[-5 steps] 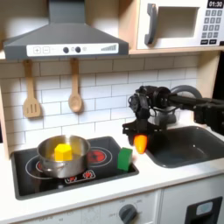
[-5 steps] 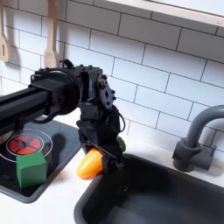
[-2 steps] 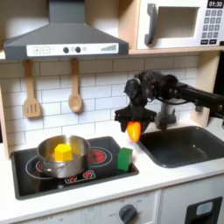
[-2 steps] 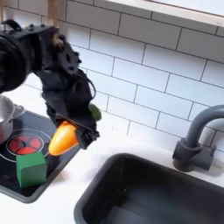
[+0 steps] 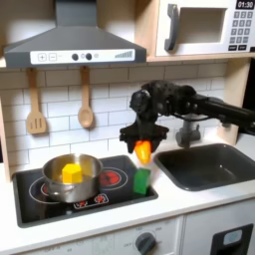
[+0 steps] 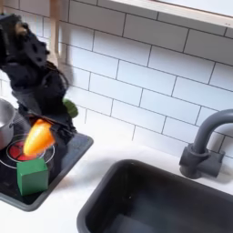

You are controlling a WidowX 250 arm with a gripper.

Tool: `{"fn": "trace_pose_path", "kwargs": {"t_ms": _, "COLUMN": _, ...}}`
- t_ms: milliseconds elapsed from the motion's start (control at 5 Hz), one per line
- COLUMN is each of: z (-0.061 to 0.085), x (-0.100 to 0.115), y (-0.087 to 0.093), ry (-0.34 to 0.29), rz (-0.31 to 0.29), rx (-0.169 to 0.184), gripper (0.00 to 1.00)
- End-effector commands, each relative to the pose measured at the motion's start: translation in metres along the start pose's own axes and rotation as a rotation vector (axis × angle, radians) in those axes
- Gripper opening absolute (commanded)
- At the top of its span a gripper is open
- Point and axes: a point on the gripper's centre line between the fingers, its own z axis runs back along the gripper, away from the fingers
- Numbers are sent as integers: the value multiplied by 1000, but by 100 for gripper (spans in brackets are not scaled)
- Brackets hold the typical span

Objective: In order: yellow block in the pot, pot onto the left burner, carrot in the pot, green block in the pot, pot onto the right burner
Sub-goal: 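Put the carrot in the pot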

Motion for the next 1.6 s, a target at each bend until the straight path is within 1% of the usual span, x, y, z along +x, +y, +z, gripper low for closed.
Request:
{"fn": "trace_pose_path", "kwargs": {"t_ms": 0, "z": 24, "x": -15, "y": 40, "ry": 4, "rz": 74, "rx": 63, "gripper": 0}}
{"fn": "trace_pose_path", "kwargs": {"t_ms": 200, "z": 32, "x": -23, "y": 49, "ry": -1, "rz": 109, "rx": 65, "gripper": 0}}
{"fn": "trace_pose_path", "kwargs": {"t_ms": 400, "z": 43, "x": -30, "y": 60, "ry": 0, "rz": 124, "rx": 83, "gripper": 0}}
{"fn": "trace_pose_path", "kwargs": {"t_ms": 600, "z": 47, "x": -38, "y": 70, "ry": -7, "rz": 155, "rx": 89, "gripper": 0}}
{"fn": "trace_pose_path", "kwargs": {"t_ms": 800, "z": 48, "x": -44, "y": 83, "ry": 0, "rz": 190, "rx": 91, "gripper": 0}}
{"fn": "trace_pose_path", "kwargs": {"t_ms": 1000, "z": 48, "x": -45, "y": 89, "ry": -4, "rz": 203, "rx": 84, "gripper": 0}}
{"fn": "trace_pose_path", "kwargs": {"t_ms": 1200, "z": 43, "x": -39, "y": 90, "ry": -3, "rz": 195, "rx": 70, "gripper": 0}}
{"fn": "trace_pose_path", "kwargs": {"t_ms": 1400, "z": 38, "x": -32, "y": 95, "ry": 8, "rz": 190, "rx": 65, "gripper": 0}}
